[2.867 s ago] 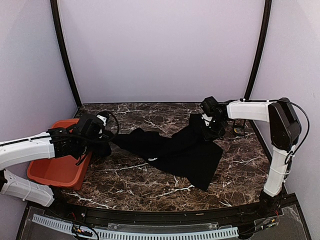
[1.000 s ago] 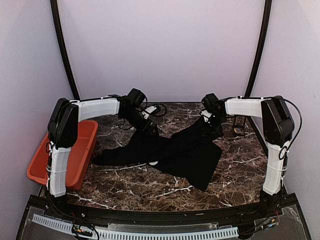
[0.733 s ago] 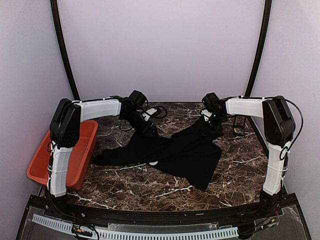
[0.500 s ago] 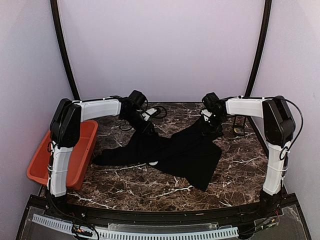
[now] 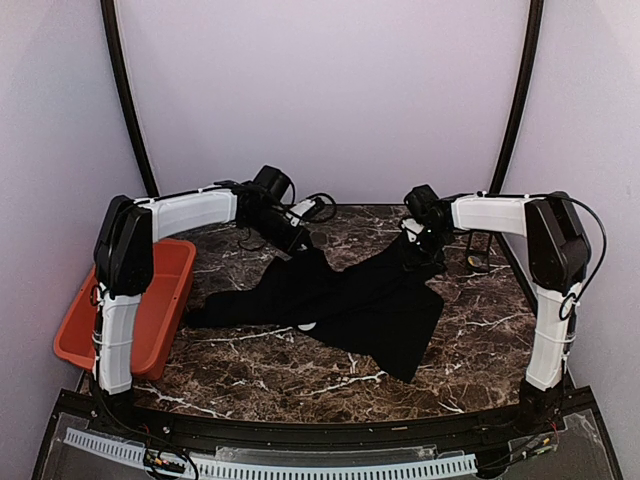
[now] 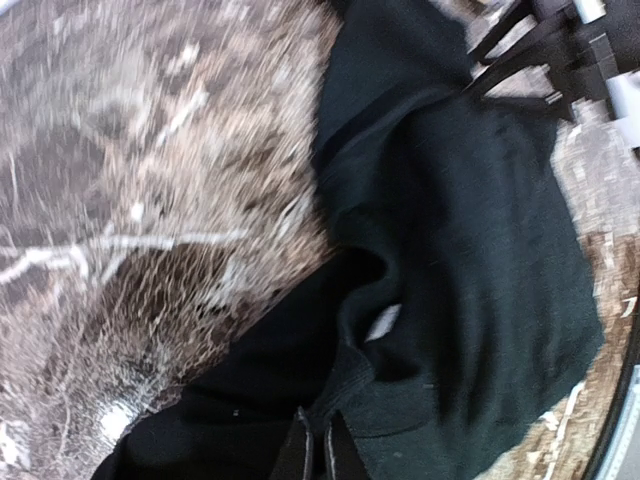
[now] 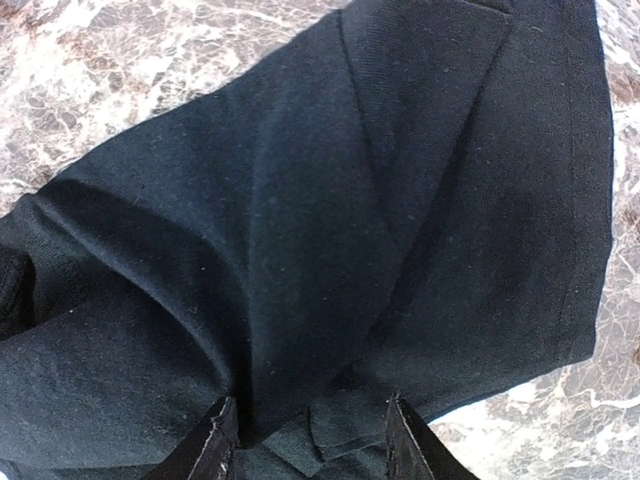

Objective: Pin the brooch onto the clothing
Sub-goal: Pick up the clothing with brooches from the center of the board.

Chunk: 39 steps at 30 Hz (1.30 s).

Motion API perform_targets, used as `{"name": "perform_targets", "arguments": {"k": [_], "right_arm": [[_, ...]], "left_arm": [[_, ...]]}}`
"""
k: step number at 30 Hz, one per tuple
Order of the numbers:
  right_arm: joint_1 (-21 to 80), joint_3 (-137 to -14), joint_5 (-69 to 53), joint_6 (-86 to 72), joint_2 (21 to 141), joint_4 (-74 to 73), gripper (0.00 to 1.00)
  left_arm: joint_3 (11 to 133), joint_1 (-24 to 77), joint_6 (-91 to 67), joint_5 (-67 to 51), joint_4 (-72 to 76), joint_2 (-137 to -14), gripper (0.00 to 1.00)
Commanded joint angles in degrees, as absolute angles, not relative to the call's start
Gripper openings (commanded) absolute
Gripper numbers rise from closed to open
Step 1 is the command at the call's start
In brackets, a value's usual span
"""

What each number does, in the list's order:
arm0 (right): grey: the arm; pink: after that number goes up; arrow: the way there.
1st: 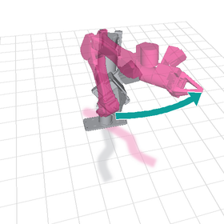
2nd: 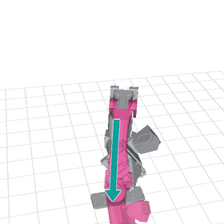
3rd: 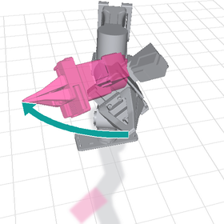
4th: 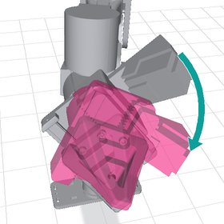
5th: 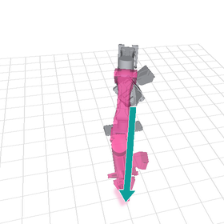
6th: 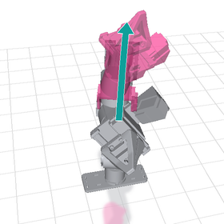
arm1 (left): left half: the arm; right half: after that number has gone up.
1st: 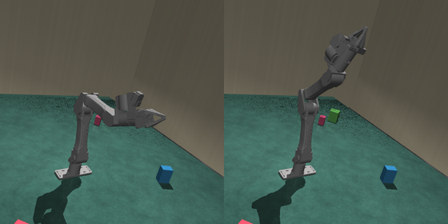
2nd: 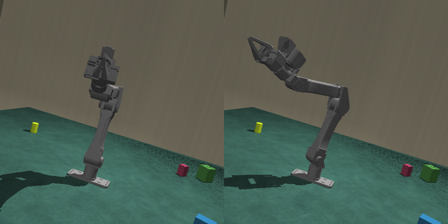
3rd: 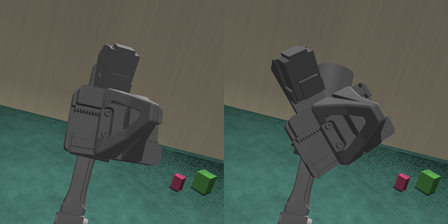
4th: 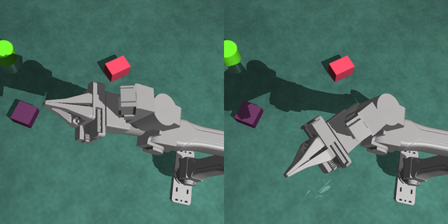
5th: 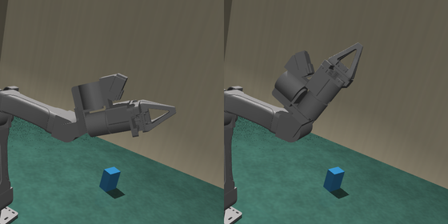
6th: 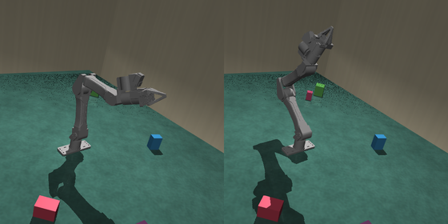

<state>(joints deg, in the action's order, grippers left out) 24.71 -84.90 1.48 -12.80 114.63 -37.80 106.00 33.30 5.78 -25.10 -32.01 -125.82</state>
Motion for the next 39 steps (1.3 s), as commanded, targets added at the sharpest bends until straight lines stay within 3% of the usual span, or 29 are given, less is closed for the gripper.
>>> {"name": "perform_targets", "arguments": {"k": [1,9,11,14,19,25,32,39], "right_arm": [[24.4,-86.0,-1.8,-9.6,110.9,-36.7,0.49],[24.4,-86.8,-12.7,5.4,102.0,-32.1,0.55],[24.4,-86.0,-17.3,9.8,99.7,-31.0,0.74],[24.4,-83.5,-24.4,16.2,96.4,-29.0,0.83],[24.4,-77.3,-36.1,30.5,91.3,-26.8,0.84],[24.5,-71.4,-38.9,42.8,89.3,-23.6,0.85],[24.7,-83.8,-38.1,47.8,98.7,-31.8,0.84],[25.8,-93.3,-36.7,50.0,103.2,-34.6,0.84]], "left_arm": [[105.4,33.6,5.9,-30.0,-28.4,-115.0,0.02],[100.1,36.4,11.2,-34.8,-27.1,-104.2,0.03],[99.3,37.8,13.4,-35.0,-27.7,-102.7,0.03],[99.2,39.9,16.3,-34.8,-29.6,-101.4,0.03],[98.4,41.6,20.2,-36.1,-32.0,-99.0,0.03],[95.1,42.9,23.9,-38.6,-33.2,-94.9,0.03],[92.8,45.7,28.5,-38.9,-37.4,-91.9,0.02],[86.0,51.8,28.6,-30.8,-37.4,-88.8,0.02]]}}
